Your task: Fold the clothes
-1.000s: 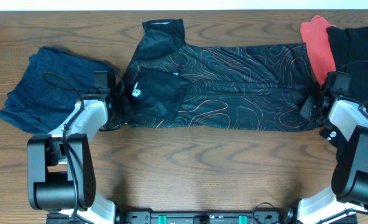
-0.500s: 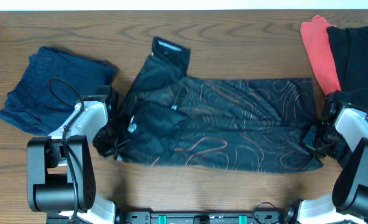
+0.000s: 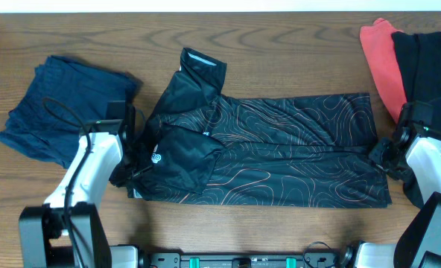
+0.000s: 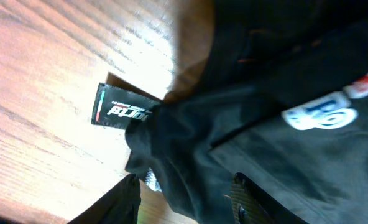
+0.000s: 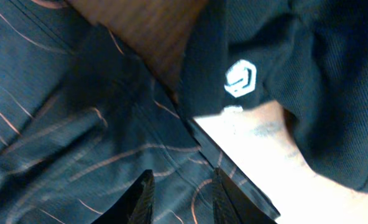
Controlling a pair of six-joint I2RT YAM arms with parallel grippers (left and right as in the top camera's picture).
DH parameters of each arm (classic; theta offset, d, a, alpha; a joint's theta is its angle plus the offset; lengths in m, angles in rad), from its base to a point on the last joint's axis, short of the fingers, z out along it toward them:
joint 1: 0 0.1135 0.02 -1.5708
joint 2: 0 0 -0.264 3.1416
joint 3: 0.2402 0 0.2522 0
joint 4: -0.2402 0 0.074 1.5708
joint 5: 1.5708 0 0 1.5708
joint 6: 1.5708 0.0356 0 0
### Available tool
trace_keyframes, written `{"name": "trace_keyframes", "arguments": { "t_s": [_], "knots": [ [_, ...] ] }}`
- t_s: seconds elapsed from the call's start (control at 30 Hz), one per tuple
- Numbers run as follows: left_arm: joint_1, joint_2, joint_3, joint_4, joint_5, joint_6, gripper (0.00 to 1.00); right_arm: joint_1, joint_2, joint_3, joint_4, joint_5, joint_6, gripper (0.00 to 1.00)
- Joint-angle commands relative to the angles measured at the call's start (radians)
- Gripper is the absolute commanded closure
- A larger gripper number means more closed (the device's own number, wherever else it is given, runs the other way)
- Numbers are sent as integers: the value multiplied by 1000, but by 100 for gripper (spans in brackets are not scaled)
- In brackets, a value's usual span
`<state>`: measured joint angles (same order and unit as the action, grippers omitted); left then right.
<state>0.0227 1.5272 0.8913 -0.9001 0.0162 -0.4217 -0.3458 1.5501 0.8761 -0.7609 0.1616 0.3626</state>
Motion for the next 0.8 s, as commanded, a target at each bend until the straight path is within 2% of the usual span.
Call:
{"name": "trace_keyframes", "arguments": {
  "t_s": [0.0, 0.1, 0.17, 0.2, 0.43, 0.5, 0.53, 0.6, 0.63, 0.77],
  "knots": [
    [2, -55, 1, 8, 18, 3, 51, -6, -6, 6, 15, -20, -4, 70],
    [1, -95, 1, 19, 26, 2, 51, -6, 3, 5, 18, -20, -4, 68],
    [1, -116, 1, 23, 29, 2, 51, -6, 18, 3, 18, -24, -3, 57],
    [2, -121, 1, 23, 29, 3, 51, -6, 25, 1, 18, -27, -3, 55],
    [1, -132, 1, 23, 29, 3, 51, -6, 103, -2, 29, -39, 3, 55],
    [2, -132, 1, 23, 29, 2, 51, -6, 120, -2, 38, -39, 4, 60],
    [2, -132, 1, 23, 29, 2, 51, -6, 127, -2, 47, -43, 4, 68],
    [1, -132, 1, 23, 29, 2, 51, -6, 132, -2, 64, -47, 4, 92],
    [2, -132, 1, 23, 29, 2, 51, -6, 131, -2, 68, -47, 4, 99],
    [2, -132, 1, 23, 29, 2, 51, -6, 109, 11, 65, -68, 4, 99]
  ]
}}
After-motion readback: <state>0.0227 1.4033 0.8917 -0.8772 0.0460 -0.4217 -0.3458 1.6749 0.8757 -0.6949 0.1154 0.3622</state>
